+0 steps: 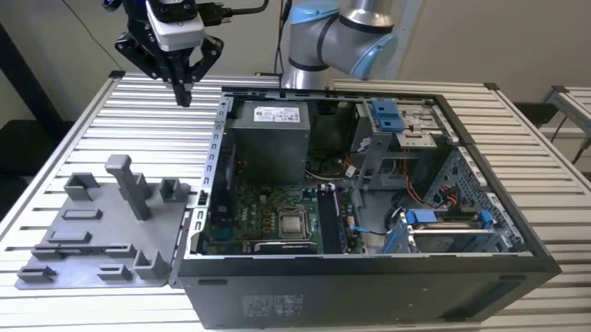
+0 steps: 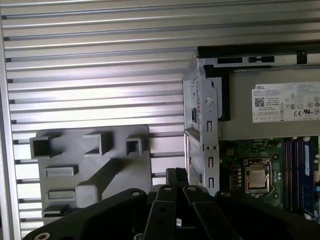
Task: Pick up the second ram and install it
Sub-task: 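Reach for the second ram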
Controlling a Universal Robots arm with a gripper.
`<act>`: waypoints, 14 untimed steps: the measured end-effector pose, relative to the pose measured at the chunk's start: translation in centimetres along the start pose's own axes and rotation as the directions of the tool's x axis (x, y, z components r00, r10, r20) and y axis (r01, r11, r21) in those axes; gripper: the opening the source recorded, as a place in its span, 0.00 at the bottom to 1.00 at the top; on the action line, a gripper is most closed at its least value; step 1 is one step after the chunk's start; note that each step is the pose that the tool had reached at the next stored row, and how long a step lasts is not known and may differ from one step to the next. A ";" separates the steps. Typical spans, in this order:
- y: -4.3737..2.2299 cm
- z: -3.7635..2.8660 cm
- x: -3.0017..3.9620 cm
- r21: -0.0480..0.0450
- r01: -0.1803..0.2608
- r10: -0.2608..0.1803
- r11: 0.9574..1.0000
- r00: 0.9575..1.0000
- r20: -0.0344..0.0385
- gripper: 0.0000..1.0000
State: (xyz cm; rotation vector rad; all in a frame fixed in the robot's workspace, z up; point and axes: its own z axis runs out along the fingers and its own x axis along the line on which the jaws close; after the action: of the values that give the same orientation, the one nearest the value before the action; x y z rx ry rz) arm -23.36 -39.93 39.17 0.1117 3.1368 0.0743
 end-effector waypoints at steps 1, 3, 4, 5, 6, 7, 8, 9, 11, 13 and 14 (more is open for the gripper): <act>-0.01 0.00 0.16 0.000 0.000 0.000 1.000 1.000 0.000 0.11; -0.04 0.00 0.51 0.000 0.000 0.000 1.000 1.000 0.000 0.11; -0.05 0.00 0.69 0.000 0.000 0.000 1.000 1.000 0.000 0.11; -0.06 0.00 0.87 0.000 0.000 0.000 1.000 1.000 0.000 0.11; -0.08 0.00 1.06 0.000 0.000 0.000 1.000 1.000 0.000 0.11; -0.09 0.00 1.25 0.000 0.000 0.000 1.000 1.000 0.000 0.11; -0.11 0.00 1.43 0.000 0.000 0.000 1.000 1.000 0.000 0.11; -0.12 0.00 1.61 0.000 0.000 0.000 1.000 1.000 0.000 0.11; -0.16 0.00 1.96 0.000 0.000 0.000 1.000 1.000 0.000 0.11; -0.19 0.00 2.32 0.000 0.000 0.000 1.000 1.000 0.000 0.11; -0.21 -0.01 2.52 0.000 0.000 0.000 1.000 1.000 0.000 0.11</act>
State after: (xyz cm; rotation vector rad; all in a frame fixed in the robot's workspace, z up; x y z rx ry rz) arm -25.89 -39.96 39.17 0.1117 3.1368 0.0743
